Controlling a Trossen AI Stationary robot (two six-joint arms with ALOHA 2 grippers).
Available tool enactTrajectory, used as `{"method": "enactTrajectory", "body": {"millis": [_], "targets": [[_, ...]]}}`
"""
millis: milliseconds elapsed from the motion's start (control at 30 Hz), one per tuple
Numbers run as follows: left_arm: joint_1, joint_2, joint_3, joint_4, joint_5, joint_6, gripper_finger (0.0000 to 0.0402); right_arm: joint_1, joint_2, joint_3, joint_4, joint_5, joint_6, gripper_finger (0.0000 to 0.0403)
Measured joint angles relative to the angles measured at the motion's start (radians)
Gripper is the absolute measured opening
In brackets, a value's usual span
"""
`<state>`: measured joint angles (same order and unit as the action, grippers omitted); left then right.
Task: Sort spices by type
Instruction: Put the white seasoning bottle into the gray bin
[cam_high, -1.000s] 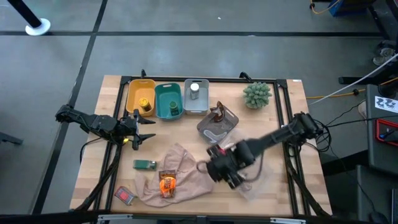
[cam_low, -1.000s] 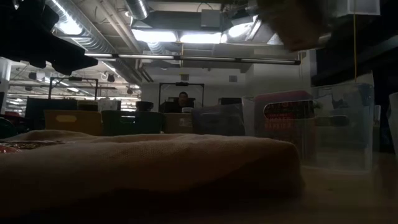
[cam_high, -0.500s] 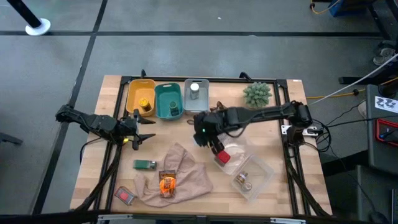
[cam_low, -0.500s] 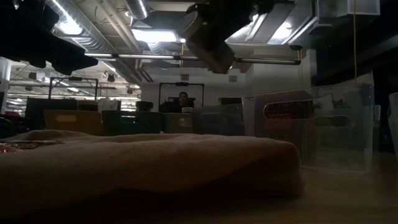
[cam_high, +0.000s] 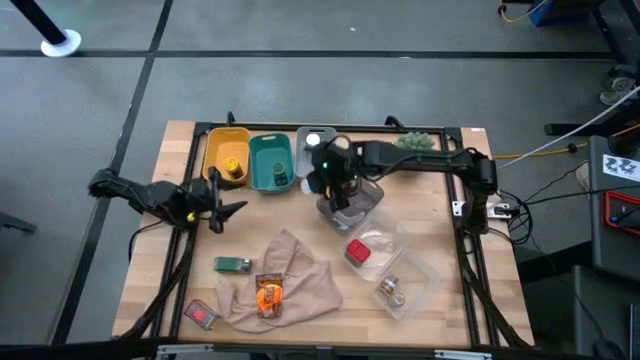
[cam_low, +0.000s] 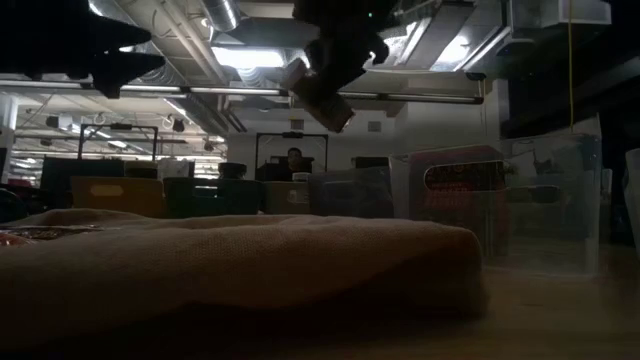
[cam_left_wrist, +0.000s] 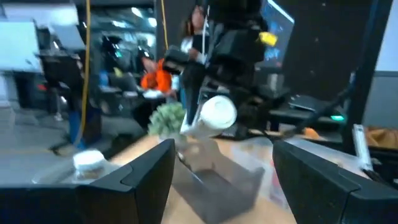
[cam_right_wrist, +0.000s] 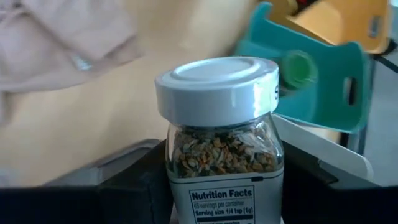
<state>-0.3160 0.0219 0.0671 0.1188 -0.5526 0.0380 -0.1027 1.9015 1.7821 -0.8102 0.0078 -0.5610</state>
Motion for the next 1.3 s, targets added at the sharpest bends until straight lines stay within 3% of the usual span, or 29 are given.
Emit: {"method": "enactTrajectory", "body": {"millis": [200, 400, 500, 700, 933, 1300], "targets": [[0.067, 0.114, 0.0, 0.215, -0.001, 0.116, 0.0255, -0.09, 0.0, 0.0, 0.053, -0.067, -0.022, 0.021], [0.179, 0.362, 0.006, 0.474, 0.004, 0.174, 0.0255, -0.161, -0.001, 0.0, 0.089, -0.144, -0.022, 0.021], [0.247, 0.505, 0.054, 0.525, 0.017, 0.169, 0.0255, -0.188, -0.001, -0.011, 0.125, -0.201, -0.019, 0.021], [0.396, 0.787, 0.215, 0.519, 0.037, 0.149, 0.0252, -0.214, -0.001, -0.037, 0.179, -0.257, -0.019, 0.021], [0.532, 1.044, 0.369, 0.442, 0.106, 0.119, 0.0219, -0.219, -0.001, -0.045, 0.189, -0.257, -0.02, 0.0211], [0.568, 1.208, 0.485, 0.394, 0.177, 0.11, 0.0188, -0.218, -0.001, -0.045, 0.188, -0.207, -0.022, 0.0211]]}}
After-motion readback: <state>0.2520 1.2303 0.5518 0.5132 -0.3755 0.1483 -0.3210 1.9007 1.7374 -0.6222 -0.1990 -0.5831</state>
